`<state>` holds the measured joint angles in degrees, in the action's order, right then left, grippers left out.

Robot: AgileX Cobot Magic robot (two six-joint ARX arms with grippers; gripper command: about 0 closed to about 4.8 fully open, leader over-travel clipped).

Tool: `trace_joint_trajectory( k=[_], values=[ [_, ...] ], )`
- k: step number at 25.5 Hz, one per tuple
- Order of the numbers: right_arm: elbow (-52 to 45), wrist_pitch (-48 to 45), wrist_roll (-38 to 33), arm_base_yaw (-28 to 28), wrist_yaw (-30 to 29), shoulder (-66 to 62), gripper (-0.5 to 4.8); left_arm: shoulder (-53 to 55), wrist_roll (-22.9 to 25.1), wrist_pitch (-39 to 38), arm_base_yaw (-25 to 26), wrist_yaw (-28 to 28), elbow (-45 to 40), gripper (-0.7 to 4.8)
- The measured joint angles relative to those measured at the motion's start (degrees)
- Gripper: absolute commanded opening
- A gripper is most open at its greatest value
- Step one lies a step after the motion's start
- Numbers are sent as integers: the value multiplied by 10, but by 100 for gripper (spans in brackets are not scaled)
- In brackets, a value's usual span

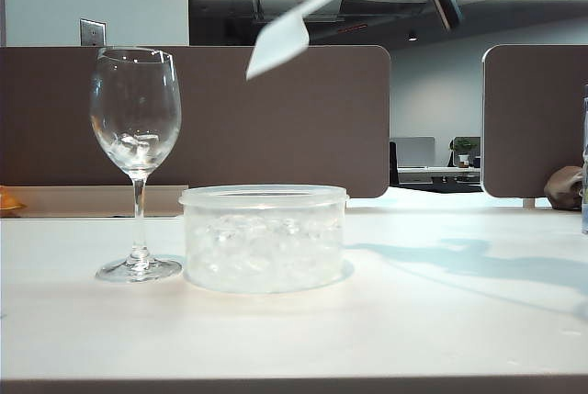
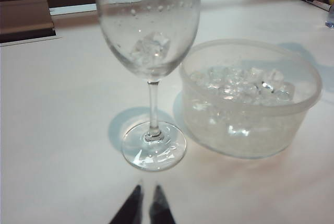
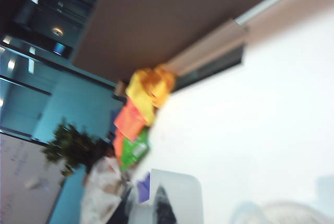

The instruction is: Pick up an ice shovel filled with ice cubes and pour the ice from the shovel into the glass.

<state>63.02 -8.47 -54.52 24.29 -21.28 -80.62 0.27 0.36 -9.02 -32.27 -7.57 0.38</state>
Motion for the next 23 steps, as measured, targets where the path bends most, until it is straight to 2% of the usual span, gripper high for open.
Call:
trace_joint_trajectory(
  k=[7,17,23],
  values=[
    [-83,-4,6,2,-4,0,-2,0,0,0,0,0,0,29],
    [-210,-109,-5,2,4,-6,-2,0,0,0,0,0,0,29],
    [-226,-163,-36,9,5,-43,-1,0,0,0,0,0,0,29]
  ],
)
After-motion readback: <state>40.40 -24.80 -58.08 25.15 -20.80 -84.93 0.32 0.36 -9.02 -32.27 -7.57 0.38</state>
